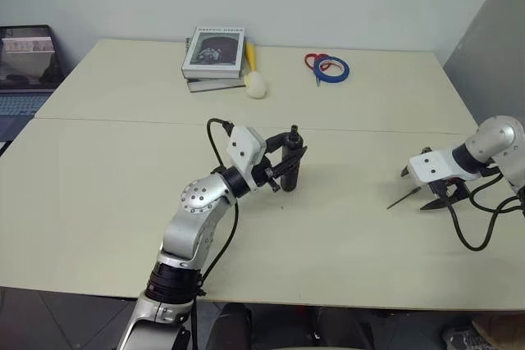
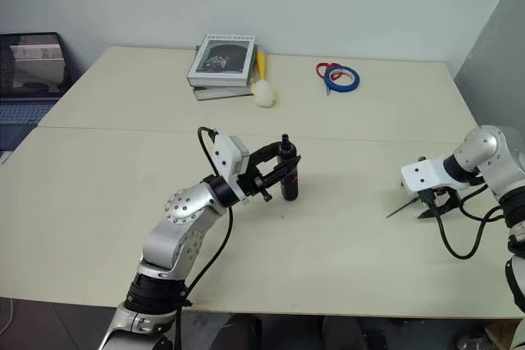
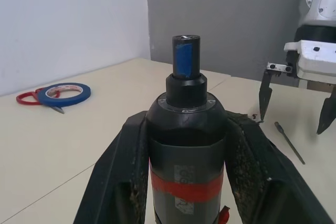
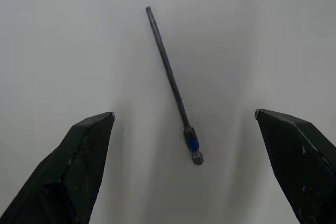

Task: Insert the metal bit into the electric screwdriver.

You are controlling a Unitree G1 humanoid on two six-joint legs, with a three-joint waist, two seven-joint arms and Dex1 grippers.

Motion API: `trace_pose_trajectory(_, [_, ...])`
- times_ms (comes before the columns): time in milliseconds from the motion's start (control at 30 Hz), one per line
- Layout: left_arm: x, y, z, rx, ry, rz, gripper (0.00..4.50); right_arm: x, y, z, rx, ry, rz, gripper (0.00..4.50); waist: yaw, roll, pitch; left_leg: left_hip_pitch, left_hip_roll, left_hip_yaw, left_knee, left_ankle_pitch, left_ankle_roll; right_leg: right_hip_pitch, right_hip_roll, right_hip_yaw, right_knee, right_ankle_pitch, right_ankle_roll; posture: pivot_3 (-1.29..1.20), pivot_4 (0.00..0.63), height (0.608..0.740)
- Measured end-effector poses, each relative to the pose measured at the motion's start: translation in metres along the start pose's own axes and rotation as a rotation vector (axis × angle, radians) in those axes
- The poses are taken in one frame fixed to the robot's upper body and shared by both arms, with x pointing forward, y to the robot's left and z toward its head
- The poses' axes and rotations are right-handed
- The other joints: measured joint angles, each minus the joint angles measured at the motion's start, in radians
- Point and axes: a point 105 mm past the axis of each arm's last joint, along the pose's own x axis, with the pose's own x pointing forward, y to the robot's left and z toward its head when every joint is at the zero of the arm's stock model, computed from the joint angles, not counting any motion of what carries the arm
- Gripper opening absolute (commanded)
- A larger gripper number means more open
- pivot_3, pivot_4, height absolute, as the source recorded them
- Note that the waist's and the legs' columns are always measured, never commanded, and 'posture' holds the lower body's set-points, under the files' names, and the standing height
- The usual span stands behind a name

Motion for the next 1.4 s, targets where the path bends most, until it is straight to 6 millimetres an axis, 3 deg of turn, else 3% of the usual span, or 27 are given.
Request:
trace_pose_trajectory(200, [-0.001, 0.001, 0.001, 0.003, 0.011, 0.014, 1.65, 0.015, 0.000, 0.004, -0.062, -0.013, 0.044, 4.50, -0.001, 0.000, 0.000, 0.000, 0.000, 0.000, 0.000, 0.000, 0.000, 0.000, 0.000, 0.000, 0.000, 0.000, 0.000, 0.00, 0.150, 0.740])
trace_pose_trajectory(500, [-0.001, 0.001, 0.001, 0.003, 0.021, 0.016, 1.65, 0.017, -0.003, 0.003, -0.109, 0.011, 0.057, 4.50, -0.001, 0.000, 0.000, 0.000, 0.000, 0.000, 0.000, 0.000, 0.000, 0.000, 0.000, 0.000, 0.000, 0.003, -0.005, 0.00, 0.150, 0.740])
trace_pose_trajectory(600, [-0.001, 0.001, 0.001, 0.004, 0.023, 0.019, 1.65, 0.018, -0.004, 0.002, -0.123, 0.025, 0.067, 3.96, -0.002, 0.000, 0.000, 0.000, 0.000, 0.000, 0.000, 0.000, 0.000, 0.000, 0.000, 0.000, 0.000, 0.004, -0.005, 0.00, 0.150, 0.740])
trace_pose_trajectory(1133, [-0.004, 0.005, -0.001, 0.018, 0.039, 0.047, 1.65, 0.023, -0.012, 0.007, -0.169, 0.062, 0.089, 0.04, -0.024, -0.001, -0.001, 0.004, 0.000, 0.000, 0.001, 0.001, 0.000, 0.002, 0.000, 0.000, 0.001, 0.005, -0.004, 0.00, 0.150, 0.740])
trace_pose_trajectory(1400, [-0.004, 0.005, -0.001, 0.019, 0.041, 0.050, 1.65, 0.024, -0.015, 0.006, -0.172, 0.085, 0.076, 0.00, -0.025, -0.001, -0.001, 0.004, 0.000, 0.001, 0.002, 0.002, -0.001, 0.002, 0.000, 0.002, 0.001, 0.005, -0.005, 0.00, 0.150, 0.740])
